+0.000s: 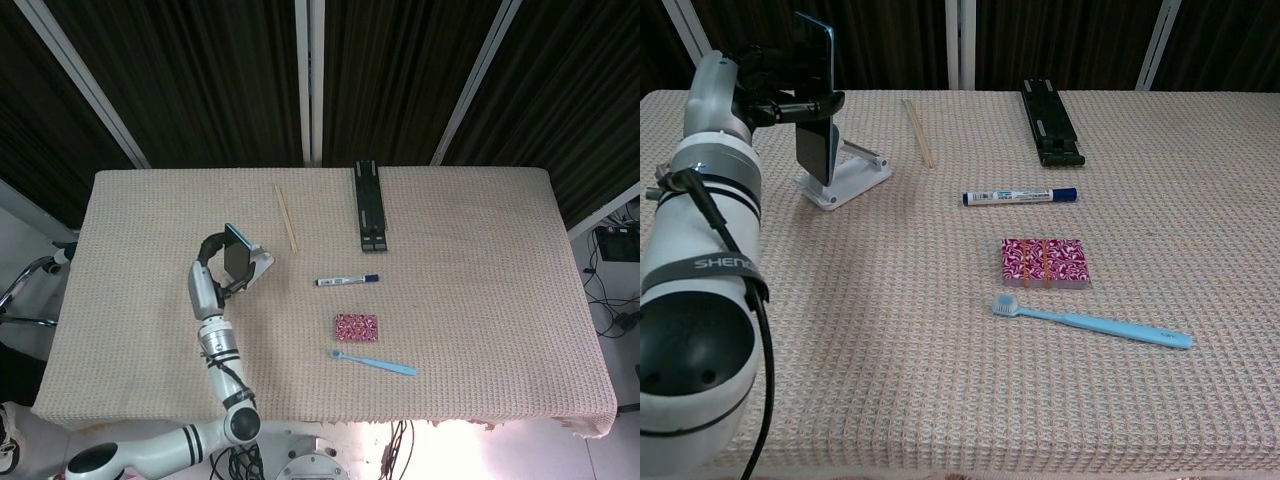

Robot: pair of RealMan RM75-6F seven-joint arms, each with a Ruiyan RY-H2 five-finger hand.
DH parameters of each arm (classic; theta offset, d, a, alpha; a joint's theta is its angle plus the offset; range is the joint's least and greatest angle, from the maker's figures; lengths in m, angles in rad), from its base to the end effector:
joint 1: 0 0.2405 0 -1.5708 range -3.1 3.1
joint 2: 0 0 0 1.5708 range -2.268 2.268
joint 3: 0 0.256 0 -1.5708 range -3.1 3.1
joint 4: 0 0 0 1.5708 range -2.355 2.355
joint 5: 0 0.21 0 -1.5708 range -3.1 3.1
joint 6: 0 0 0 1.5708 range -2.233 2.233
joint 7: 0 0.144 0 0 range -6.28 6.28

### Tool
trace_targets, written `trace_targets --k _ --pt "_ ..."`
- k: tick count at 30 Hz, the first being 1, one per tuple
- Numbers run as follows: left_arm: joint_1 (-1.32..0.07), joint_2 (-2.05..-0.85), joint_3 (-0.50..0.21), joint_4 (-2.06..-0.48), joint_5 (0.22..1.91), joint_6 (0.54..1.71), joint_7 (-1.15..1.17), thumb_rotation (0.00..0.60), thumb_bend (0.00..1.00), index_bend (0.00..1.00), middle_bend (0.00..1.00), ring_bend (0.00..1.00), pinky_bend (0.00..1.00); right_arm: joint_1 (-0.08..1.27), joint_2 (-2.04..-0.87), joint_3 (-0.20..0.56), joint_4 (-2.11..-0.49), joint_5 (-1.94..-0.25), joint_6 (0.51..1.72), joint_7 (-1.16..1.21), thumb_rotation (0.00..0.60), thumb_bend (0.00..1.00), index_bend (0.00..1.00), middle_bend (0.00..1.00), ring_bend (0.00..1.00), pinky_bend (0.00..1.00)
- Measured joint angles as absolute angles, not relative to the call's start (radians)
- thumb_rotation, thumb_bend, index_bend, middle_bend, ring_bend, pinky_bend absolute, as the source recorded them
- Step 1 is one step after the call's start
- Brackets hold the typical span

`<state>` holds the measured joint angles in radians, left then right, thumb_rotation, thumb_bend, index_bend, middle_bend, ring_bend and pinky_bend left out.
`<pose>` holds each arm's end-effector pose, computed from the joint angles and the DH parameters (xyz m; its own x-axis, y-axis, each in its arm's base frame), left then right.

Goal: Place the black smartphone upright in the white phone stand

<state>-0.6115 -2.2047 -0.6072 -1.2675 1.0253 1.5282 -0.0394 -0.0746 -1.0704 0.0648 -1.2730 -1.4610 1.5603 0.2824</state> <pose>-0.1010 0.3224 -0.0568 -0.5389 -0.2817 0.7939 0.8040 0.1091 0.5845 -0.3930 -0.1267 0.2355 0.4969 0.0483 0.8664 -0.8585 0.1733 0.4827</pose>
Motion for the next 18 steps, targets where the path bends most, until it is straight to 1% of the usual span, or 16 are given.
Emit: trace_targets --k 12,18 --pt "-0.616 -2.211 -0.608 -1.199 1.020 1.461 -0.090 0.600 0.37 0.52 0.70 0.29 0.24 -0.078 -1.066 0.067 -1.273 -1.455 1.555 0.275 0.600 0.20 0.00 0.00 0.00 0.00" --pt "-0.616 -2.202 -0.611 -1.191 1.031 1.447 -0.121 0.600 0.37 0.52 0.70 0.29 0.24 -0.077 -1.062 0.068 -1.289 -1.455 1.556 0.258 0.600 0.20 0.00 0.00 0.00 0.00"
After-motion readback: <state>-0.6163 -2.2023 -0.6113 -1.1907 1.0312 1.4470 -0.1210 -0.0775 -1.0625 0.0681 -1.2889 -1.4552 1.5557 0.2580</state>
